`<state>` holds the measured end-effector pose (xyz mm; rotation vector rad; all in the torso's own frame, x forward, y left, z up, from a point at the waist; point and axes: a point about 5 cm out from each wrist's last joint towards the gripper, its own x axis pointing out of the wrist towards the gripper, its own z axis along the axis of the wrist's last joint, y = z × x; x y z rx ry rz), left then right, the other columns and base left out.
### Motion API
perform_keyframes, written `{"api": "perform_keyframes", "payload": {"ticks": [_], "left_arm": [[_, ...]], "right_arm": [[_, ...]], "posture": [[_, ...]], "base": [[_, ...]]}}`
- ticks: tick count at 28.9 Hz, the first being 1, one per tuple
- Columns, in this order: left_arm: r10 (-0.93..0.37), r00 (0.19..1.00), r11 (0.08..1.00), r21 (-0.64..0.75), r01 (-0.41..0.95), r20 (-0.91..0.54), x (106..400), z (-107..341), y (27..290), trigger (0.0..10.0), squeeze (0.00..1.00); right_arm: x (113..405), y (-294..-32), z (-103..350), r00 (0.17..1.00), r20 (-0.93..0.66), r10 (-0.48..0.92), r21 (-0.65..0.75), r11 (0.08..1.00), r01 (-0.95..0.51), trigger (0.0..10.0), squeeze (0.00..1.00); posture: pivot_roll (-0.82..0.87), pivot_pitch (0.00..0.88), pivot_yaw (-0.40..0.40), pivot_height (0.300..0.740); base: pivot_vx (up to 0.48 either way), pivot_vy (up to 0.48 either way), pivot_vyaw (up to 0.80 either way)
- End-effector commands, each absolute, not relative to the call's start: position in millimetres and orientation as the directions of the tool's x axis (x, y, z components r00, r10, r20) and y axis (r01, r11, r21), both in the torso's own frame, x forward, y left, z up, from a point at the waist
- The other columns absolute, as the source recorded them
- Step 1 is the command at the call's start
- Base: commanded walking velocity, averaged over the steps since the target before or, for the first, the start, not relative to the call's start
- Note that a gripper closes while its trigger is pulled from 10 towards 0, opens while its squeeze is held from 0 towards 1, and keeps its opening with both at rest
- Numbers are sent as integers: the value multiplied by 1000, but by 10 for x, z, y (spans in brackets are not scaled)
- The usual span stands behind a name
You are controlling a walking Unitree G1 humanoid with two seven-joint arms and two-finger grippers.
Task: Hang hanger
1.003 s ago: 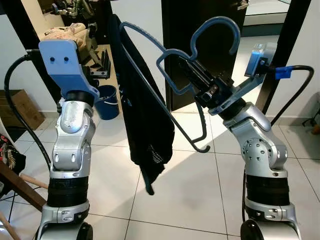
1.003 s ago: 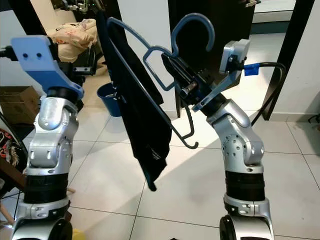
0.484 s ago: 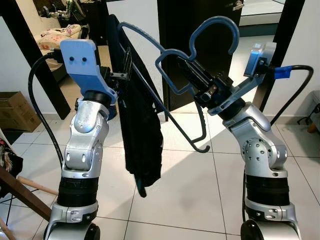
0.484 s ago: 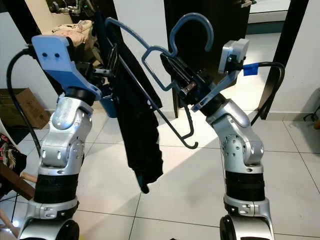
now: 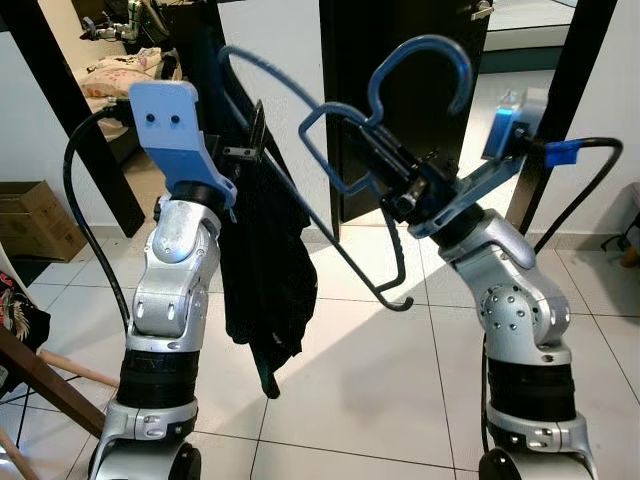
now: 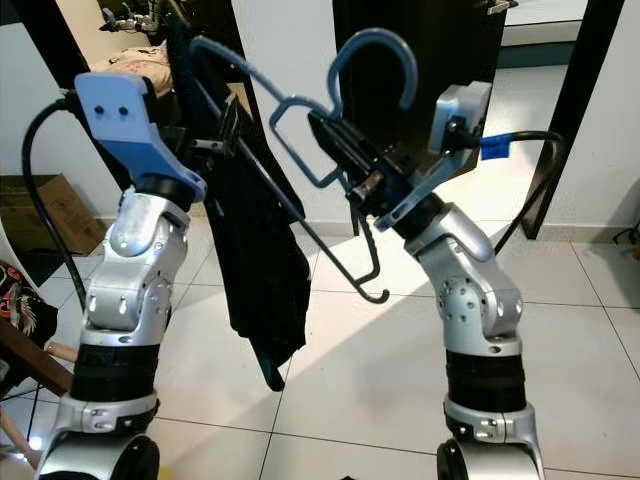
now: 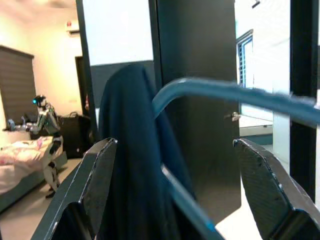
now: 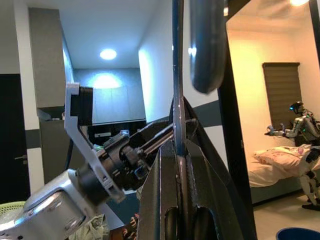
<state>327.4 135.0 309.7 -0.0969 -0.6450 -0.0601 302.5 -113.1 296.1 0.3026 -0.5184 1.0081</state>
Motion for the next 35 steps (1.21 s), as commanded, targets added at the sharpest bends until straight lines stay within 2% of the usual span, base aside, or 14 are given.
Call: {"api": "perform_keyframes", "payload": {"ticks": [1, 12, 13, 14, 17, 18, 35], "left_arm": [[1, 804, 997, -66, 48, 594, 3296, 3081, 1434, 10000, 0], [11, 792, 997, -66, 37, 610, 3274, 3113, 1463, 10000, 0], [30, 795, 998, -68, 15, 605, 3270, 3096, 1493, 8392, 0], [48, 797, 997, -73, -5, 602, 3267, 3080, 1525, 3529, 0], [48, 797, 997, -73, -5, 602, 3267, 3080, 1525, 3529, 0], [66, 797, 997, -80, -23, 601, 3266, 3072, 1558, 0, 0], [91, 805, 994, -99, -40, 586, 3306, 3056, 1642, 0, 0]], "right_arm": [[2950, -1076, 3015, 380, 567, 731, -18, 472, -881, 10000, 0], [2944, -1071, 2995, 384, 563, 732, -12, 472, -881, 10000, 0], [2949, -1075, 2999, 386, 563, 731, -12, 474, -880, 10000, 0], [2952, -1079, 3009, 385, 564, 730, -15, 475, -880, 10000, 0], [2952, -1079, 3009, 385, 564, 730, -15, 475, -880, 10000, 0], [2954, -1083, 3016, 386, 564, 730, -16, 477, -879, 10000, 0], [2913, -1109, 3038, 386, 567, 727, -25, 484, -875, 10000, 0]], "posture": [[-45, 0, 120, 740], [-43, 0, 120, 740], [-42, 0, 117, 740], [-44, 0, 116, 740], [-44, 0, 116, 740], [-45, 0, 114, 740], [-59, 0, 130, 740]], "base": [[0, 0, 0], [0, 0, 0], [0, 0, 0], [0, 0, 0], [0, 0, 0], [0, 0, 0], [0, 0, 0]]}}
